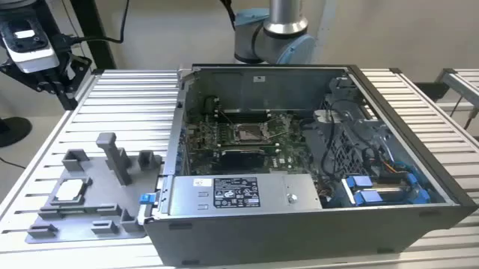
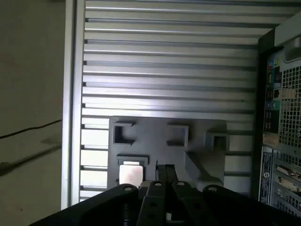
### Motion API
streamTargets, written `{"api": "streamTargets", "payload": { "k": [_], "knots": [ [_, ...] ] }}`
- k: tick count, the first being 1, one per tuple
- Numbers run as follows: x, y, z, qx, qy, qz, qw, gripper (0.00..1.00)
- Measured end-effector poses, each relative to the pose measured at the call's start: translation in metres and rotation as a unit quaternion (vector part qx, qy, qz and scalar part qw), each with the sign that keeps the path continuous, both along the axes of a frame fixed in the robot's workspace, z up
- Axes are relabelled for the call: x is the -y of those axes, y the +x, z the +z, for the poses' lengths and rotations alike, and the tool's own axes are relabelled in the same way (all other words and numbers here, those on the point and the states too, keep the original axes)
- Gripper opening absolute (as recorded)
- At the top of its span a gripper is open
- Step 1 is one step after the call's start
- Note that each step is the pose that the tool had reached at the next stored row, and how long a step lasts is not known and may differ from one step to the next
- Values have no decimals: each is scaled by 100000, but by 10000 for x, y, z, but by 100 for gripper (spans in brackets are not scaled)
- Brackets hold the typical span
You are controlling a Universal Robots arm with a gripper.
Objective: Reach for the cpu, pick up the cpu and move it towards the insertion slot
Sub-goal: 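Reach for the cpu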
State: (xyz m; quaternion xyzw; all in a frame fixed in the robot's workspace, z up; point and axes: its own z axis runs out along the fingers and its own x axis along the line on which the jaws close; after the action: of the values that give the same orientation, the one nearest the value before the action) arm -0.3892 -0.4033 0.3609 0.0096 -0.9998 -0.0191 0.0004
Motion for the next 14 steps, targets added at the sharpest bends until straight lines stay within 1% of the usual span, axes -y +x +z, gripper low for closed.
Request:
{"api": "streamTargets", "payload": {
  "k": [12,14],
  "knots": [
    [0,0,0,-2,0,-1,100000,0],
    [10,-4,0,-14,-7,4,100000,0]
  ]
}}
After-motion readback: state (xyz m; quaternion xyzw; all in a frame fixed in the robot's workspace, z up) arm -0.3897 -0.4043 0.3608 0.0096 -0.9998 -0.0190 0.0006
